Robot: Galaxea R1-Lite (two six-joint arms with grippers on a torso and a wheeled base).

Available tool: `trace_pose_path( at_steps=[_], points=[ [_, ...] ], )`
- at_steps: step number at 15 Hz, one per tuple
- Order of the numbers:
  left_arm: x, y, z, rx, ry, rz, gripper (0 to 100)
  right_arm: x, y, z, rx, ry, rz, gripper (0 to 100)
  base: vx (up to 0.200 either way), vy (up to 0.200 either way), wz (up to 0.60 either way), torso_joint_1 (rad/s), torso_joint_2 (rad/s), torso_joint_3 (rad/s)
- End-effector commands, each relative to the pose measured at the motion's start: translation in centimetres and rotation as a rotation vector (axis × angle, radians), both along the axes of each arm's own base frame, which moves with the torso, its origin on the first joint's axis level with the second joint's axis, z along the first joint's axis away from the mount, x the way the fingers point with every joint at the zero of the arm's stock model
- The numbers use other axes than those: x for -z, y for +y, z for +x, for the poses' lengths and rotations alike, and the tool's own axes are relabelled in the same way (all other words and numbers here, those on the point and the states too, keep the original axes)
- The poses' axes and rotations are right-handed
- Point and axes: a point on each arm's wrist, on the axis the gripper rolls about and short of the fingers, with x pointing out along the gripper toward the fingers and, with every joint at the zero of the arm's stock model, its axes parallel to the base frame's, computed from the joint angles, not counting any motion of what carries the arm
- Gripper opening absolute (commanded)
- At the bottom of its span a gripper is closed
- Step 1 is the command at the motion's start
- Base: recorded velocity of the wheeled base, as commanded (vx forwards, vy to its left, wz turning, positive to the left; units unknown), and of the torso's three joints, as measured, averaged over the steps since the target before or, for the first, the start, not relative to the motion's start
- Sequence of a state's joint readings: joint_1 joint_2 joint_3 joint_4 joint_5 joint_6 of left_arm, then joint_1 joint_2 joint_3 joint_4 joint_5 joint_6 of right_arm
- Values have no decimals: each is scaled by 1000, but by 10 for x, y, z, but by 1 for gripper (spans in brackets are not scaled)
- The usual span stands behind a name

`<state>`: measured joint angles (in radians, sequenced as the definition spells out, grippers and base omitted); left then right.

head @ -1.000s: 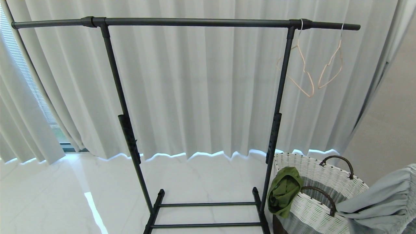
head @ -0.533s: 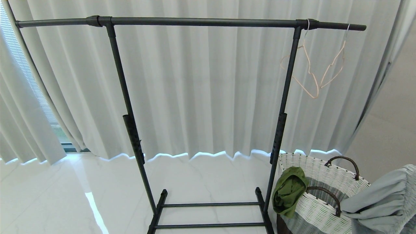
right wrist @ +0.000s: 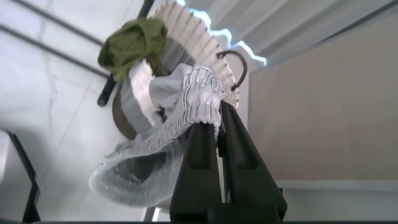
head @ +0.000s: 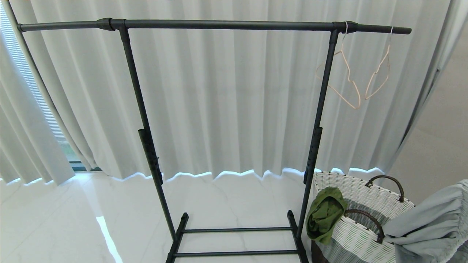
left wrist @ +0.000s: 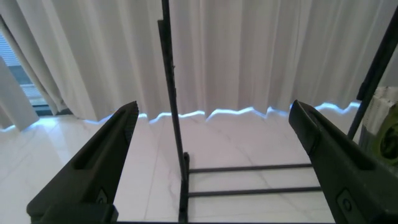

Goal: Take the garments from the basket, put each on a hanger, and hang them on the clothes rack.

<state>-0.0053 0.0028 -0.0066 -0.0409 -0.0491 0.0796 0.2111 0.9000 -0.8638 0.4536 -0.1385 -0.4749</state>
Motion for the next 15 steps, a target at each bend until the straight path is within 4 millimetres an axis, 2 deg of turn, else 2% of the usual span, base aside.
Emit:
trace_pose_path(
  at_steps=[1,3,5,7,8,9,10,11,12,13,15],
  points=[
    [-34,0,-3,51,-49,-17,100,-14,1,4,1,-33,35,0,0,0,0,0,0,0],
    [-93,-1,11,94,-35,-15,100,-28,6,13,-4,-53,82,0,0,0,0,0,0,0],
    [-147,-4,53,125,47,-14,100,-44,15,21,-43,-76,154,0,0,0,0,0,0,0],
    [-170,-18,100,266,155,-10,100,-51,19,29,-30,-72,216,0,0,0,0,0,0,0],
    [-171,-28,114,338,198,0,100,-51,19,30,-24,-69,228,0,0,0,0,0,0,0],
    [-165,-50,131,465,280,27,100,-49,20,30,-14,-60,246,0,0,0,0,0,0,0],
    [-160,-65,140,537,330,48,100,-49,20,31,-13,-55,256,0,0,0,0,0,0,0],
    [-151,-92,150,648,406,66,100,-47,22,34,-22,-39,268,0,0,0,0,0,0,0],
    [-147,-107,154,699,437,57,100,-47,22,35,-25,-36,272,0,0,0,0,0,0,0],
    [-142,-146,159,795,480,6,100,-47,23,36,-25,-32,273,0,0,0,0,0,0,0],
    [-129,-203,154,822,539,-32,100,-47,23,36,-22,-30,286,0,0,0,0,0,0,0]
  ],
)
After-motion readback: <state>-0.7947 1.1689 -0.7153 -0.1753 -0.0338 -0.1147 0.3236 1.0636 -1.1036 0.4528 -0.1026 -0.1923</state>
